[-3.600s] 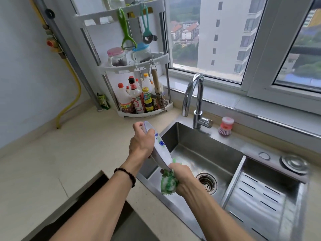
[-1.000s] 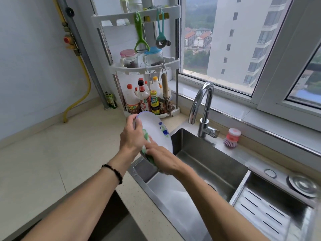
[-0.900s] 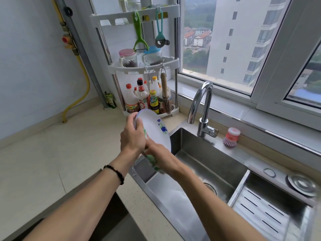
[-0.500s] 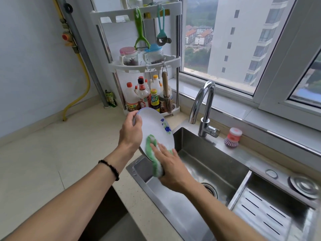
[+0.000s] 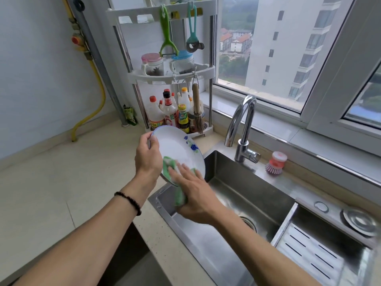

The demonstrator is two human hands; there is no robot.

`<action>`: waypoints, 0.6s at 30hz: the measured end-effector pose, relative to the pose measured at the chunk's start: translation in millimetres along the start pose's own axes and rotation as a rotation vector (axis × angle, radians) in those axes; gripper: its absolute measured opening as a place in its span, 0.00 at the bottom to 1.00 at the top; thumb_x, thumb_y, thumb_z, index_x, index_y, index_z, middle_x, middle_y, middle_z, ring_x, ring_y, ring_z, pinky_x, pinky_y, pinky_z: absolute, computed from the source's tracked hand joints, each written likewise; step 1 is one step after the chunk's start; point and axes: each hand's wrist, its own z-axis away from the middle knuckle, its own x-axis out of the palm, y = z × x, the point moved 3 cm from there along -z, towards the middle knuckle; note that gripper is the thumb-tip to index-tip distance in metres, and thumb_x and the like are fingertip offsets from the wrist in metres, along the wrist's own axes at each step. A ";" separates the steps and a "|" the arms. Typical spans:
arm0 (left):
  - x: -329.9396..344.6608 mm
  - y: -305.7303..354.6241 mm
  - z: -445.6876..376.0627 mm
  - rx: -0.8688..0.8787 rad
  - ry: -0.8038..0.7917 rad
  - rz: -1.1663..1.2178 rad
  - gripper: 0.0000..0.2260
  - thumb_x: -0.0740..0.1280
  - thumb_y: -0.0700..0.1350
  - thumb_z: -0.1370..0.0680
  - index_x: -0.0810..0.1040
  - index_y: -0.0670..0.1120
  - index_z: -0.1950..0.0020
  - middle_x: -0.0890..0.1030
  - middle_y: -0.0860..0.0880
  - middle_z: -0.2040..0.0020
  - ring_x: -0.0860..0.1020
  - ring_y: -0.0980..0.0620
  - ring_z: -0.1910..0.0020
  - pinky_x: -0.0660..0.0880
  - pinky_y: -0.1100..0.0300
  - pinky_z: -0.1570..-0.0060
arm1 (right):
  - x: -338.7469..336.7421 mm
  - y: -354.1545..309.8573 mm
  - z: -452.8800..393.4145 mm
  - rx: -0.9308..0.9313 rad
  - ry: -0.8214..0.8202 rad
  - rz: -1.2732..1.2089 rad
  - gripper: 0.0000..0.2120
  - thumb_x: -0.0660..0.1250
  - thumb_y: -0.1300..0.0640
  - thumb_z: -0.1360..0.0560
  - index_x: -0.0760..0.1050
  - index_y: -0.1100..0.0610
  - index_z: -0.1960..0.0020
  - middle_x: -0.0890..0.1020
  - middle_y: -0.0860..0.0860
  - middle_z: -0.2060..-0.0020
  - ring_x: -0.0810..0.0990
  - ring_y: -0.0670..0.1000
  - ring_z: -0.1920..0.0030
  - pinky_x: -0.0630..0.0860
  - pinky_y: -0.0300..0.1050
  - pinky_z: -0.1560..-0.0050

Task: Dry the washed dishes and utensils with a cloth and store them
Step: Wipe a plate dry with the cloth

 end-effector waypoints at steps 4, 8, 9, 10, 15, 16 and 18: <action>-7.9 -2.5 -0.2 -0.001 -0.117 0.028 0.14 0.55 0.49 0.14 0.72 0.48 0.31 0.77 0.47 0.39 0.77 0.47 0.43 0.75 0.54 0.49 | 2.1 23.4 2.4 0.060 -0.019 0.094 0.43 0.67 0.52 0.21 0.42 0.48 0.18 0.46 0.48 0.19 0.42 0.50 0.19 0.30 0.63 0.24; -12.6 -0.9 -1.0 -0.029 -0.057 0.057 0.14 0.55 0.48 0.14 0.73 0.47 0.32 0.77 0.46 0.39 0.76 0.48 0.44 0.75 0.55 0.49 | 3.5 4.0 0.7 0.043 -0.015 0.084 0.42 0.66 0.54 0.21 0.42 0.50 0.18 0.42 0.50 0.19 0.39 0.52 0.19 0.28 0.55 0.27; -14.1 -1.0 -2.7 -0.044 -0.045 0.053 0.14 0.56 0.48 0.14 0.73 0.47 0.32 0.77 0.46 0.39 0.76 0.47 0.42 0.76 0.53 0.46 | 6.3 -8.2 1.5 0.001 -0.027 0.048 0.41 0.66 0.56 0.21 0.44 0.50 0.18 0.43 0.50 0.19 0.40 0.51 0.19 0.30 0.55 0.25; -15.5 -0.1 -5.9 -0.059 -0.061 0.043 0.14 0.56 0.49 0.14 0.74 0.47 0.32 0.78 0.45 0.38 0.77 0.45 0.40 0.77 0.49 0.42 | 6.9 -15.5 1.9 -0.034 -0.031 0.019 0.41 0.66 0.57 0.22 0.44 0.50 0.18 0.43 0.50 0.19 0.41 0.50 0.19 0.31 0.56 0.24; -19.1 7.4 -11.5 -0.044 -0.179 -0.008 0.11 0.55 0.50 0.14 0.73 0.52 0.36 0.79 0.46 0.43 0.78 0.45 0.48 0.76 0.54 0.57 | -0.2 19.0 -2.1 0.087 -0.023 0.149 0.43 0.65 0.54 0.21 0.38 0.49 0.18 0.41 0.48 0.19 0.39 0.52 0.19 0.33 0.62 0.23; -19.4 7.0 -12.3 -0.042 -0.146 -0.005 0.12 0.55 0.50 0.14 0.74 0.51 0.36 0.79 0.45 0.42 0.78 0.45 0.48 0.75 0.53 0.55 | -0.1 14.5 -3.9 0.071 -0.011 0.143 0.43 0.65 0.54 0.21 0.38 0.48 0.19 0.40 0.48 0.20 0.38 0.52 0.20 0.31 0.60 0.24; -21.8 4.3 -13.4 -0.063 -0.090 -0.016 0.13 0.56 0.50 0.15 0.76 0.49 0.34 0.79 0.43 0.40 0.77 0.44 0.46 0.76 0.50 0.49 | 4.0 -5.2 -2.8 -0.018 -0.029 0.072 0.42 0.65 0.56 0.21 0.40 0.48 0.18 0.41 0.48 0.20 0.38 0.49 0.21 0.31 0.55 0.24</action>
